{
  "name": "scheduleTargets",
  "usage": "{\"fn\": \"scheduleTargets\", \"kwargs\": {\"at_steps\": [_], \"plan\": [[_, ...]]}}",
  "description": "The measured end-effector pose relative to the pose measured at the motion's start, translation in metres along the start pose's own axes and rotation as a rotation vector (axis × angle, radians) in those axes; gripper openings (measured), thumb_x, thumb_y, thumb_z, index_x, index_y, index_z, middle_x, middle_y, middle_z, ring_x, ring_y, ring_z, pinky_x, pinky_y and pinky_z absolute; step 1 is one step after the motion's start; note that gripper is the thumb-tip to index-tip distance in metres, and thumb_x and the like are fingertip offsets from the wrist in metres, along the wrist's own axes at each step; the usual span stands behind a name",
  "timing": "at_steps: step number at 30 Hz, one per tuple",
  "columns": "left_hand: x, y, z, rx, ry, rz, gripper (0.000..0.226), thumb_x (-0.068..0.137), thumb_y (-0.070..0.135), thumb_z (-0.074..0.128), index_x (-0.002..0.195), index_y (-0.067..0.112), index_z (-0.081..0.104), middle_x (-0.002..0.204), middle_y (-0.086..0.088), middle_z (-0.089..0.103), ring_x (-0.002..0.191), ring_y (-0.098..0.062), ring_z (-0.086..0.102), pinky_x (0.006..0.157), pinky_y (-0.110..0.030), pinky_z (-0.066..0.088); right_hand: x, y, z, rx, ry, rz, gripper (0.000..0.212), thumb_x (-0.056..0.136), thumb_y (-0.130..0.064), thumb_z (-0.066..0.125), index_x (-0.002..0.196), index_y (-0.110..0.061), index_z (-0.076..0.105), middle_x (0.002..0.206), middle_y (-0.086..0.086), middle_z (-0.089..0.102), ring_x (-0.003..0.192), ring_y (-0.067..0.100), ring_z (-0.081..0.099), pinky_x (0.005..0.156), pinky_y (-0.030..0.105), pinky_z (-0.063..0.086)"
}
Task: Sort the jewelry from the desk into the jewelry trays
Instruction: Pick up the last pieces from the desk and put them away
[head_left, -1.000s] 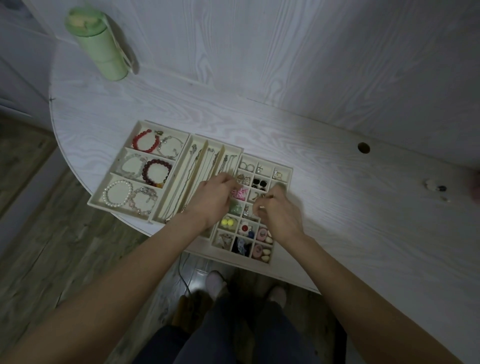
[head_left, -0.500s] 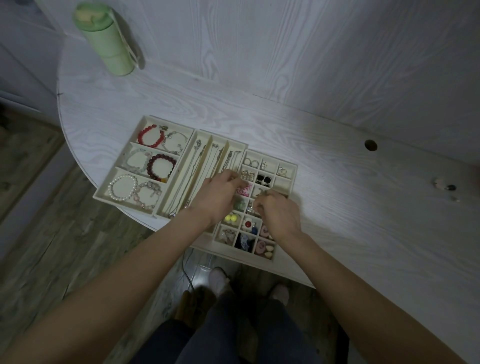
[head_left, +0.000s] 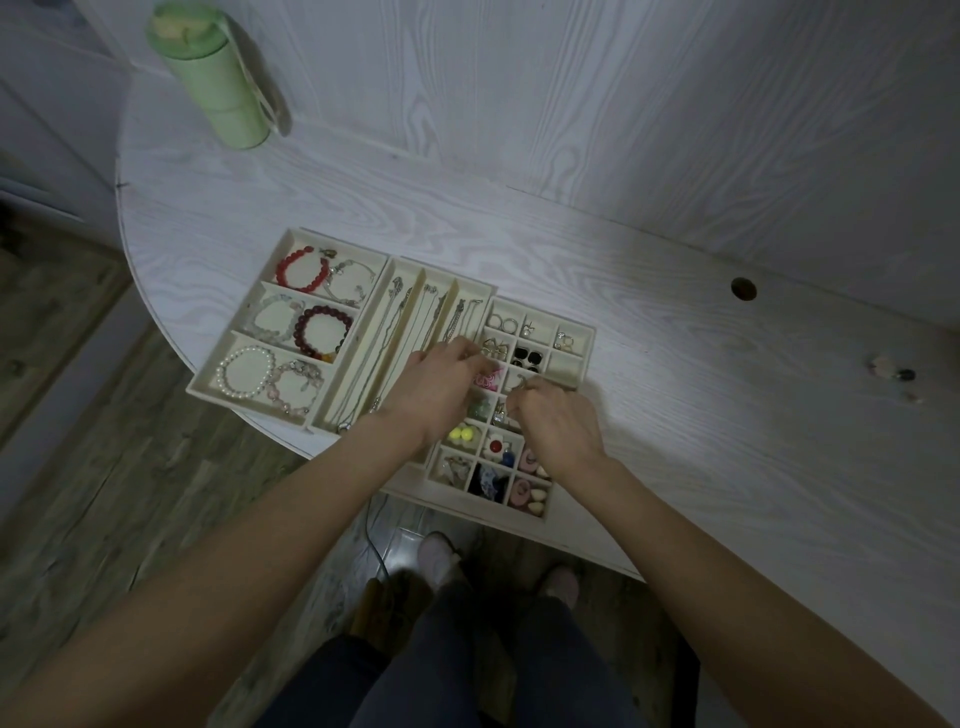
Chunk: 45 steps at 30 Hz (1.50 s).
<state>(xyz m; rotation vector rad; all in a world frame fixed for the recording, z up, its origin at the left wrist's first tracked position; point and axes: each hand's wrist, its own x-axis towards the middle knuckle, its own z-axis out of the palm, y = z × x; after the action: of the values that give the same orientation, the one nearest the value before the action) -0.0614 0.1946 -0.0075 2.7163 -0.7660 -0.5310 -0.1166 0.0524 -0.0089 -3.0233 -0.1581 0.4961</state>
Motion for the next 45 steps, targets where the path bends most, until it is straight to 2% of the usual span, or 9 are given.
{"fn": "scheduleTargets", "kwargs": {"at_steps": [6, 15, 22, 24, 28, 32, 38, 45], "plan": [[0.000, 0.001, 0.000, 0.040, -0.026, -0.002, 0.054, 0.089, 0.009, 0.051, 0.140, 0.024, 0.040, 0.145, -0.004, 0.035, 0.132, -0.024, 0.034, 0.108, -0.041, 0.030, 0.001, -0.001, -0.002, -0.025, -0.035, -0.027, 0.026, 0.076, 0.011, 0.058, 0.079, -0.014, 0.052, 0.100, 0.006, 0.060, 0.083, 0.022, 0.060, 0.059, 0.030, 0.036], [0.001, 0.002, 0.002, 0.064, -0.016, -0.011, 0.055, 0.089, 0.009, 0.053, 0.140, 0.025, 0.040, 0.145, -0.002, 0.035, 0.133, -0.022, 0.033, 0.106, -0.041, 0.030, -0.002, -0.002, -0.006, -0.054, -0.084, -0.023, 0.030, 0.072, 0.013, 0.064, 0.095, -0.008, 0.061, 0.109, 0.008, 0.057, 0.091, 0.024, 0.060, 0.064, 0.029, 0.041], [0.002, 0.002, 0.001, 0.061, -0.013, -0.016, 0.056, 0.088, 0.006, 0.053, 0.140, 0.025, 0.040, 0.145, -0.002, 0.034, 0.134, -0.022, 0.032, 0.107, -0.041, 0.030, 0.002, -0.002, 0.000, -0.041, -0.027, -0.012, 0.023, 0.077, 0.010, 0.061, 0.086, -0.011, 0.060, 0.103, 0.006, 0.059, 0.086, 0.023, 0.061, 0.060, 0.028, 0.037], [0.002, 0.002, 0.001, 0.058, -0.013, -0.017, 0.057, 0.088, 0.005, 0.052, 0.140, 0.025, 0.040, 0.145, -0.003, 0.034, 0.133, -0.023, 0.033, 0.107, -0.041, 0.030, 0.004, 0.000, 0.004, -0.021, -0.004, -0.015, 0.020, 0.078, 0.007, 0.062, 0.088, -0.011, 0.063, 0.103, 0.004, 0.061, 0.086, 0.023, 0.062, 0.059, 0.030, 0.041], [0.003, 0.003, 0.000, 0.058, -0.014, -0.017, 0.055, 0.089, 0.006, 0.052, 0.139, 0.025, 0.041, 0.144, -0.002, 0.036, 0.132, -0.023, 0.034, 0.107, -0.041, 0.030, 0.002, 0.007, 0.008, 0.048, 0.072, 0.014, 0.026, 0.083, 0.001, 0.063, 0.100, -0.017, 0.069, 0.107, 0.001, 0.062, 0.088, 0.020, 0.063, 0.067, 0.031, 0.053], [0.003, 0.003, 0.000, 0.028, -0.013, -0.018, 0.052, 0.090, 0.009, 0.053, 0.138, 0.026, 0.043, 0.143, -0.001, 0.038, 0.132, -0.021, 0.035, 0.108, -0.040, 0.031, -0.002, 0.013, 0.011, 0.055, 0.110, 0.083, 0.019, 0.086, 0.000, 0.059, 0.092, -0.015, 0.069, 0.098, 0.000, 0.062, 0.076, 0.018, 0.062, 0.058, 0.026, 0.048], [0.000, 0.001, -0.001, -0.003, -0.010, -0.007, 0.053, 0.089, 0.007, 0.053, 0.138, 0.024, 0.043, 0.143, -0.001, 0.038, 0.131, -0.019, 0.036, 0.108, -0.039, 0.031, 0.000, 0.004, 0.010, 0.020, 0.053, 0.123, 0.016, 0.087, -0.001, 0.056, 0.077, -0.012, 0.063, 0.092, 0.004, 0.062, 0.076, 0.021, 0.062, 0.055, 0.029, 0.040], [-0.001, 0.002, -0.002, 0.013, -0.027, -0.004, 0.054, 0.089, 0.007, 0.052, 0.140, 0.023, 0.042, 0.145, -0.002, 0.037, 0.134, -0.021, 0.033, 0.108, -0.040, 0.030, -0.001, -0.006, 0.007, -0.054, 0.039, 0.120, 0.014, 0.088, 0.003, 0.056, 0.092, -0.007, 0.065, 0.101, 0.009, 0.062, 0.081, 0.024, 0.063, 0.058, 0.029, 0.039]]}}
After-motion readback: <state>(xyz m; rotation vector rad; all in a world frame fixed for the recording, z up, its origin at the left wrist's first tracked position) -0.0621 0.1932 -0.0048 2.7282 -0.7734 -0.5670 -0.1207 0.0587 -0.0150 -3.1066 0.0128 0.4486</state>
